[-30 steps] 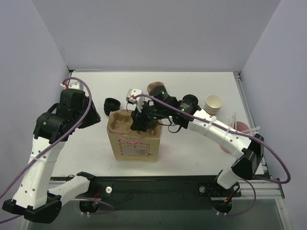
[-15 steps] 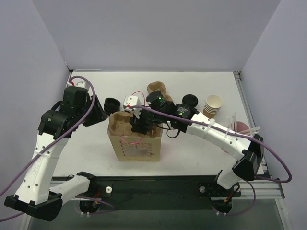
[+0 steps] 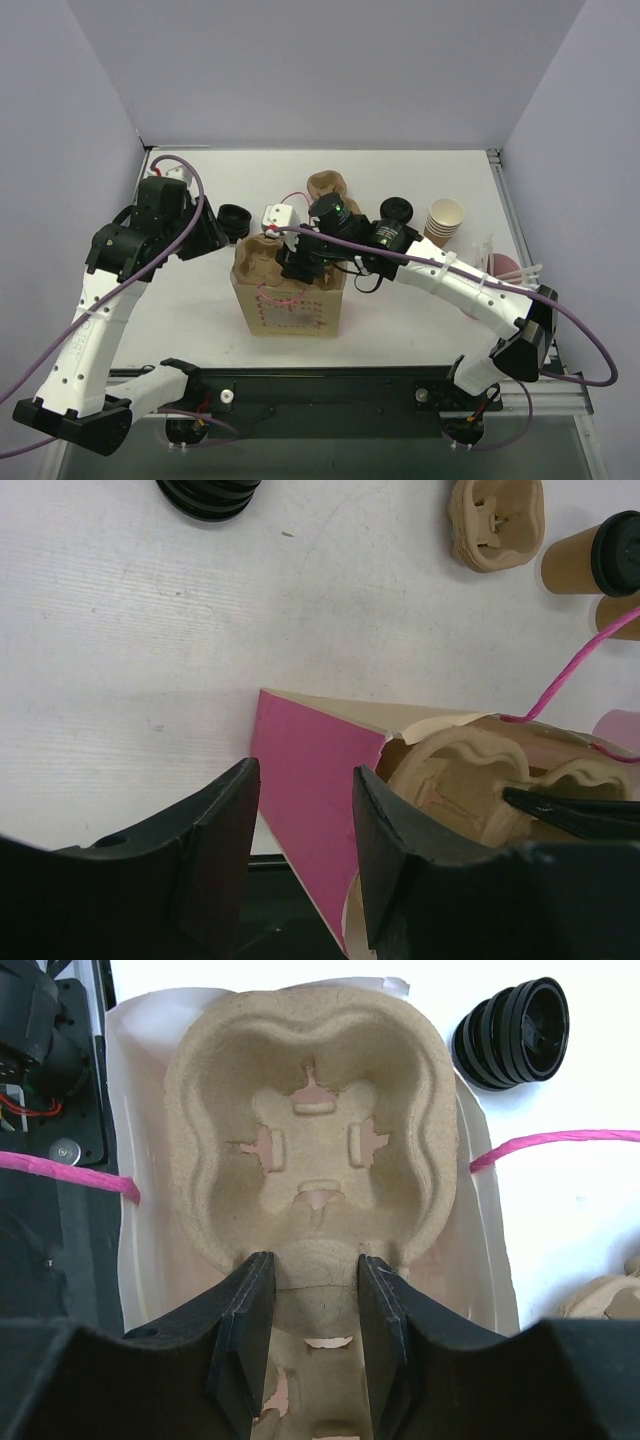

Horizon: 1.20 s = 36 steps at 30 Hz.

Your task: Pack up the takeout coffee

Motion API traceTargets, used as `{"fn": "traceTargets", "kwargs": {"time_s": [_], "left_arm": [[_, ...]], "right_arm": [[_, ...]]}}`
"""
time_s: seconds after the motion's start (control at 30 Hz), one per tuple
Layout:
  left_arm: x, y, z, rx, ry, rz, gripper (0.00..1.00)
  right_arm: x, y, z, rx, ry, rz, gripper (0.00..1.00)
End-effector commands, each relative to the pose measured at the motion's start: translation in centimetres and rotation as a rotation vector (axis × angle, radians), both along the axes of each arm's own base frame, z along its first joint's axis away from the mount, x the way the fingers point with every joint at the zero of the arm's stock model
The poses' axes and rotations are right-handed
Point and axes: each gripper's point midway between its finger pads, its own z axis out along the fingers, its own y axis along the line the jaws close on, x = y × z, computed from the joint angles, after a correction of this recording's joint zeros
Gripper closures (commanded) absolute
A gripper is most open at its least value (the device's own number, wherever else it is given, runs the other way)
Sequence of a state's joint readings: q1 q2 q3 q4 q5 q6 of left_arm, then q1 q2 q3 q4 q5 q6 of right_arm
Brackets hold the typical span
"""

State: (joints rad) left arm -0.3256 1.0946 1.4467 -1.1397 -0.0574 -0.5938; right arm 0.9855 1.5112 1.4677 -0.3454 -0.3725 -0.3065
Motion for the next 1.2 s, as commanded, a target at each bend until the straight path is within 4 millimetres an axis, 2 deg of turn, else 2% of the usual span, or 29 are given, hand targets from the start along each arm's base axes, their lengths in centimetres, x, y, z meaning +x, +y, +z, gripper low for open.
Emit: {"fn": "traceTargets", "kwargs": {"time_s": [0.0,0.23,0.47,0.6,0.77,0.9,1.0,1.17], "left_arm": [[0.8,-0.4,0.6,-0.017,-0.041,-0.016,0.48],[0.8,-0.7,0.8,-0.031,-0.050,-0.032,0.48],[0.8,-1.1,1.0,-0.043,-0.063,-0.055,0.48],[0.7,-2.2,1.6,-0.084,-0.086,-0.107,0.48],[0.5,-2.2,0.9,-0.084,-0.066,-0.110,0.48],[0.1,-1.0,-0.5,-0.036,-0.022,-0.062,0.48],[0.1,0.9,-1.0,0.039,-0.014,0.017,0.47],[0.3,3.3,-0.7,0.130,-0.022,0.121,0.43]], "right_arm": [[-0.5,-1.5,0.3,-0.045,-0.012,-0.009,0.70],[-0.7,-2.1,-1.5,-0.097,0.008,-0.013,0.70],[-0.4,-2.0,-1.9,-0.112,0.009,-0.024,0.70],[-0.3,-2.0,-2.3,-0.119,0.012,-0.023,0.70],[0.1,-1.7,-3.5,-0.151,0.018,-0.026,0.70],[0.5,-1.4,-4.7,-0.180,0.022,-0.027,0.70],[0.6,-1.3,-5.8,-0.201,0.031,-0.025,0.70],[0.3,-1.0,-7.8,-0.201,0.068,-0.021,0.69]]}}
